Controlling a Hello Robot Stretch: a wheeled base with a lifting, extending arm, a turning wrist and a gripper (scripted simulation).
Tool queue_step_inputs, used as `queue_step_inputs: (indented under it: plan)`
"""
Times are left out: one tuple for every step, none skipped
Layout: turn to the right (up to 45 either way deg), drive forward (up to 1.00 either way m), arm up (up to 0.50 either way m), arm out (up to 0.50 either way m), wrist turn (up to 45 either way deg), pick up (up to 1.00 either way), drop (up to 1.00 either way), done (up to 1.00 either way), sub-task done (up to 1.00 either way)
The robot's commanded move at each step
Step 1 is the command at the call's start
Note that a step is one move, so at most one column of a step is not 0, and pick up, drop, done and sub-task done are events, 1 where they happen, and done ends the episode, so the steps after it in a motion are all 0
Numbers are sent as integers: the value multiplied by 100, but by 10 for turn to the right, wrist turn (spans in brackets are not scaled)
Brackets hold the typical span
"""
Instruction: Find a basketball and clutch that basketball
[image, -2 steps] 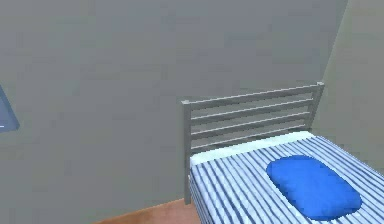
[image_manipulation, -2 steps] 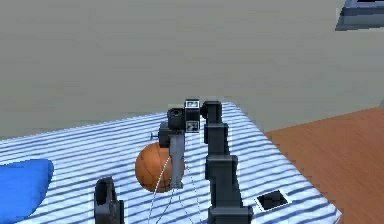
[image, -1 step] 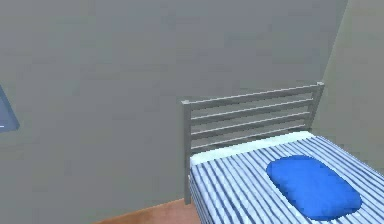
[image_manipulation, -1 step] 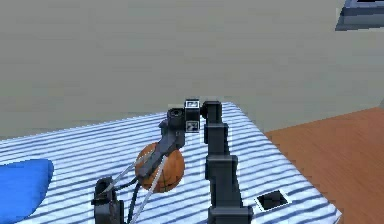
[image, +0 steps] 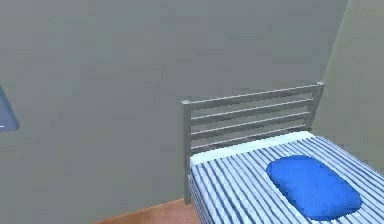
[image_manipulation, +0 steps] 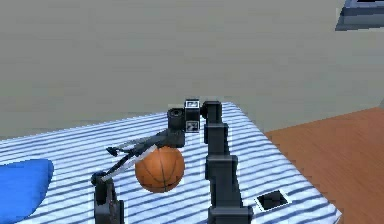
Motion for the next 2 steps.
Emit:
queue_step_inputs:
  plan:
    - [0,0,0,0,450,0,0,0,0]
    - [0,0,0,0,120,0,0,0,0]
